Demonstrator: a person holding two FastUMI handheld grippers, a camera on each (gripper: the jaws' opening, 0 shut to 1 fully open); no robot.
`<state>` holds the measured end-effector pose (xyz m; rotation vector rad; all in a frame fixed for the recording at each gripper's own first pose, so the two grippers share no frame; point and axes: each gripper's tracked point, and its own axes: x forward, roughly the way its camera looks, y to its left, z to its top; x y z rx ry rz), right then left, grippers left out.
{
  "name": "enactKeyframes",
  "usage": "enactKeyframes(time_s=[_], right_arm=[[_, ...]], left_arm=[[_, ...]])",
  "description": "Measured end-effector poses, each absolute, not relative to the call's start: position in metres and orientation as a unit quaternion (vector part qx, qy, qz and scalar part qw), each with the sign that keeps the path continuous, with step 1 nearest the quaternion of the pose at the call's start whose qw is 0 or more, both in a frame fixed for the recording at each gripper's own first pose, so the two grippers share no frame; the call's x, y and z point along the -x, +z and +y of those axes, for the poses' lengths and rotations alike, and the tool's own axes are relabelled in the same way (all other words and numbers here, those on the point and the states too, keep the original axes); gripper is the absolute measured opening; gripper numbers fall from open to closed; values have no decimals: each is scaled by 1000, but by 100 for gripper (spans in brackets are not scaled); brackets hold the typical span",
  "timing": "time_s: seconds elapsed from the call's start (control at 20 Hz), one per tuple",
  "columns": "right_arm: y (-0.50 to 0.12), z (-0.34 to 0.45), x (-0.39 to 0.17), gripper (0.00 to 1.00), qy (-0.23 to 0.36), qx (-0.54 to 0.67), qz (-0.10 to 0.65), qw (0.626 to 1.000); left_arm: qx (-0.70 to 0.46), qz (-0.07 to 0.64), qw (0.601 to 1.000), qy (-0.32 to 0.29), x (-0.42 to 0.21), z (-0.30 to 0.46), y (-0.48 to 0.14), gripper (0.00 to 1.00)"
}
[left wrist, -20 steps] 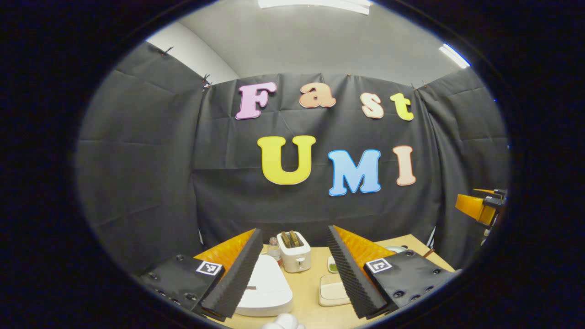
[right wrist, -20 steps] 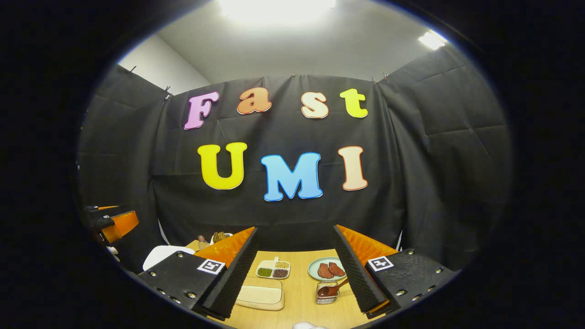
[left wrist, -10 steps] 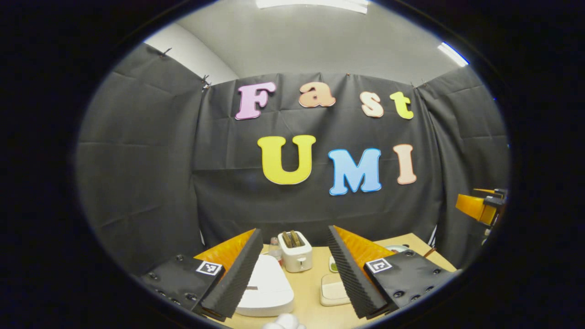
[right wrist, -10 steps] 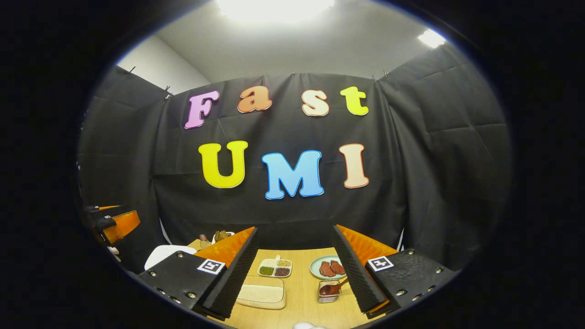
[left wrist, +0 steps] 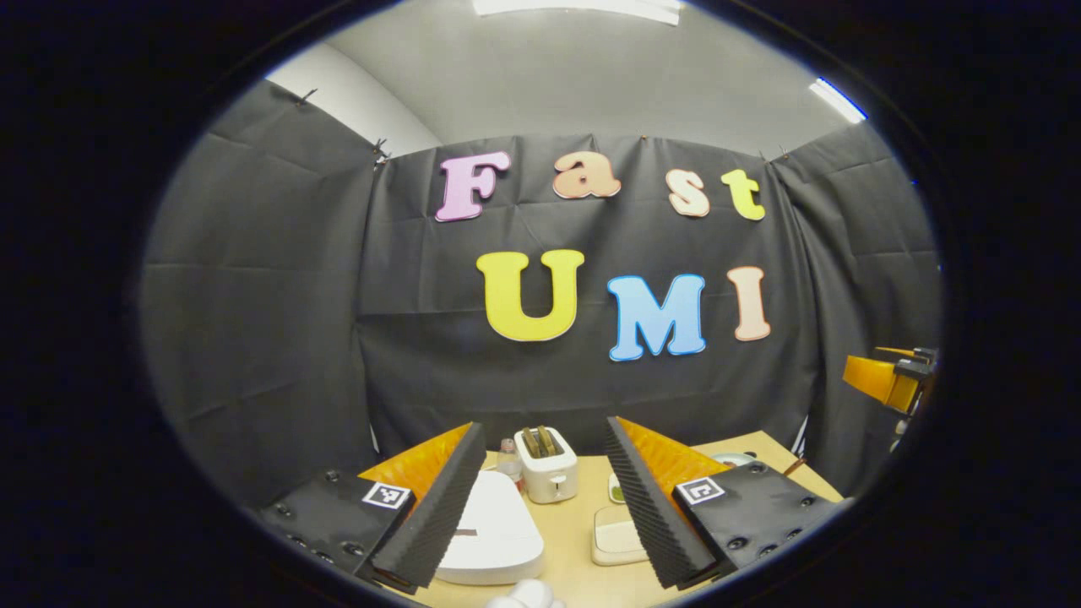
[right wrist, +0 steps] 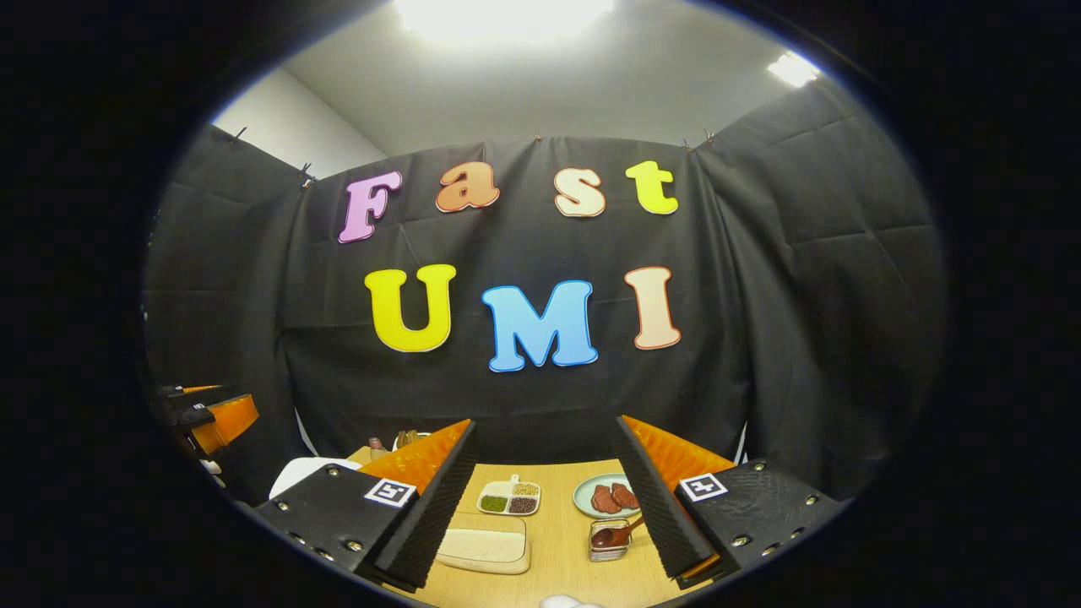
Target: Close the left gripper, press the button to open the rice cooker; take a wooden spoon from the chopstick holder with the right hand, scoop a spoonful of rice and pour it into the rice cooker, then put the wooden spoon back into the chopstick holder.
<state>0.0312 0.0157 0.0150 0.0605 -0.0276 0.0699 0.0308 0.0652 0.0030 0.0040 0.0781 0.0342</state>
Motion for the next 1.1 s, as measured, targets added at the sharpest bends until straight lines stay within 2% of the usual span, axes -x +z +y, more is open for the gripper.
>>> enactKeyframes(time_s=[0.1, 0.35, 0.4, 0.7, 0.8, 0.85, 1.0, 1.1], right_arm=[[16, 15, -32, 98, 35, -31, -14, 999], [17, 15, -31, 98, 33, -29, -16, 999], [17, 14, -30, 98, 32, -28, -17, 999], [18, 17, -29, 98, 33, -27, -17, 999], [19, 15, -29, 98, 32, -25, -16, 999], [20, 15, -30, 98, 31, -25, -17, 999], [22, 16, -31, 98, 30, -25, -20, 999], [23, 16, -30, 98, 30, -24, -21, 999]], left_arm=[[-2, 41, 999, 16, -30, 64, 1, 100], [-4, 40, 999, 17, -31, 66, 0, 96], [-3, 39, 999, 18, -31, 67, 0, 100], [-2, 38, 999, 19, -31, 70, 0, 100], [-4, 33, 999, 22, -32, 73, 3, 96], [-2, 33, 999, 21, -33, 73, 3, 100], [-2, 34, 999, 23, -31, 75, 2, 96], [-2, 35, 999, 23, -32, 75, 1, 100]])
